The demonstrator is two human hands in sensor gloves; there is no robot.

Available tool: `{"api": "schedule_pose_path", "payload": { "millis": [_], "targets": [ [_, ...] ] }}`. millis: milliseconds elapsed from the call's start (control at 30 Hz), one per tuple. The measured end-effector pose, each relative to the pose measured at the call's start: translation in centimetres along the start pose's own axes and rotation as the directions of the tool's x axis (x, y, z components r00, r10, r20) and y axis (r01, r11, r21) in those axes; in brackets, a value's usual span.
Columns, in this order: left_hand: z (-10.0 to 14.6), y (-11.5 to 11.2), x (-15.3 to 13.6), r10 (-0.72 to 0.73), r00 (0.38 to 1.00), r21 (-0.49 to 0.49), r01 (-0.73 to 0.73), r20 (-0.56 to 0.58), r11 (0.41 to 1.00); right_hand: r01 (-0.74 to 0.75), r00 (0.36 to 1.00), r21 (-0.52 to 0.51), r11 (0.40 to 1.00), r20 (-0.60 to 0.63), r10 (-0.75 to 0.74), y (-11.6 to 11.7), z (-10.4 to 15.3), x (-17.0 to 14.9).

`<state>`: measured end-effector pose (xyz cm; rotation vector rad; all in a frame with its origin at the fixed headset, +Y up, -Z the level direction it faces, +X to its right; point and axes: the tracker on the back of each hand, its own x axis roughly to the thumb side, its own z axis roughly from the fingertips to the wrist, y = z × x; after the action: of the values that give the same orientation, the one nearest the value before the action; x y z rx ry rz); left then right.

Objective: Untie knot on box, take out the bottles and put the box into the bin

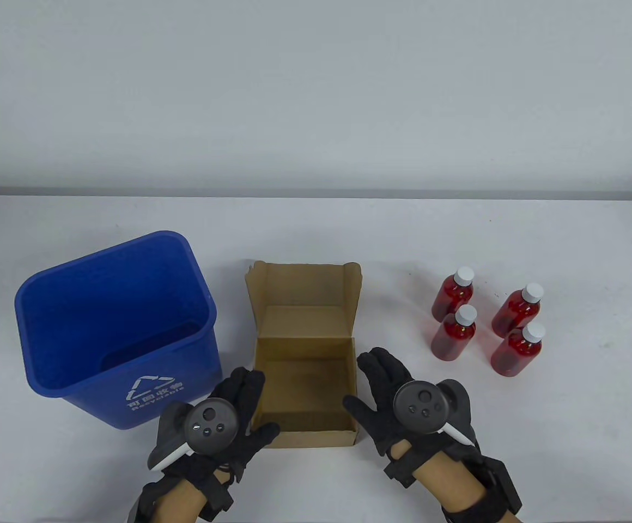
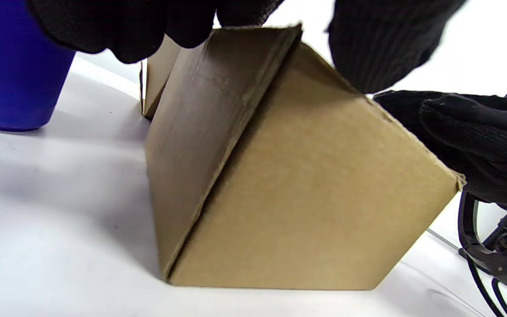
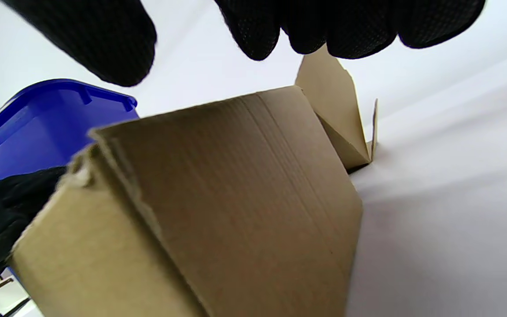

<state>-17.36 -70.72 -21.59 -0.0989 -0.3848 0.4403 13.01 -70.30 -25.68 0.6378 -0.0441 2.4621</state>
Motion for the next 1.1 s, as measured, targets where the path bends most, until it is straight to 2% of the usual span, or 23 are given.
{"api": "schedule_pose_path", "payload": {
  "millis": [267,433,533,600,700,867,967,1100],
  "targets": [
    [0.0,0.0,0.0,0.006,1.000,-0.009,-0.006,-0.003,1.000,0.087,0.989,-0.011,0.996,-0.123,-0.087,-0.4,-1.4,-2.7],
    [-0.1,0.0,-0.1,0.020,1.000,-0.016,-0.020,-0.003,1.000,0.139,0.977,-0.013,0.990,-0.164,-0.139,-0.4,-1.5,-3.6],
    [-0.3,0.3,-0.5,0.105,0.995,-0.014,-0.105,-0.003,0.994,0.146,0.976,-0.014,0.989,-0.162,-0.147,-0.6,-1.3,-3.4],
    [-0.8,0.8,-1.0,0.219,0.976,0.025,-0.219,-0.011,0.975,0.160,0.974,-0.020,0.987,-0.157,-0.161,-1.0,-1.2,-3.1],
    [-1.7,1.1,-0.9,0.298,0.954,0.070,-0.297,-0.012,0.952,0.161,0.975,-0.024,0.987,-0.150,-0.163,-1.2,-0.9,-2.9],
    [-3.9,1.8,-0.4,0.267,0.957,0.078,-0.259,-0.112,0.963,0.155,0.979,-0.021,0.988,-0.130,-0.156,-1.9,-0.1,-2.5],
    [-5.0,2.0,-0.4,0.315,0.931,0.093,-0.302,-0.184,0.949,0.138,0.986,-0.012,0.990,-0.098,-0.138,-2.3,0.3,-1.6],
    [-6.4,1.9,-0.5,0.310,0.913,0.088,-0.298,-0.264,0.951,0.133,0.990,0.004,0.991,-0.053,-0.133,-2.4,0.7,-0.4]
  ]
}}
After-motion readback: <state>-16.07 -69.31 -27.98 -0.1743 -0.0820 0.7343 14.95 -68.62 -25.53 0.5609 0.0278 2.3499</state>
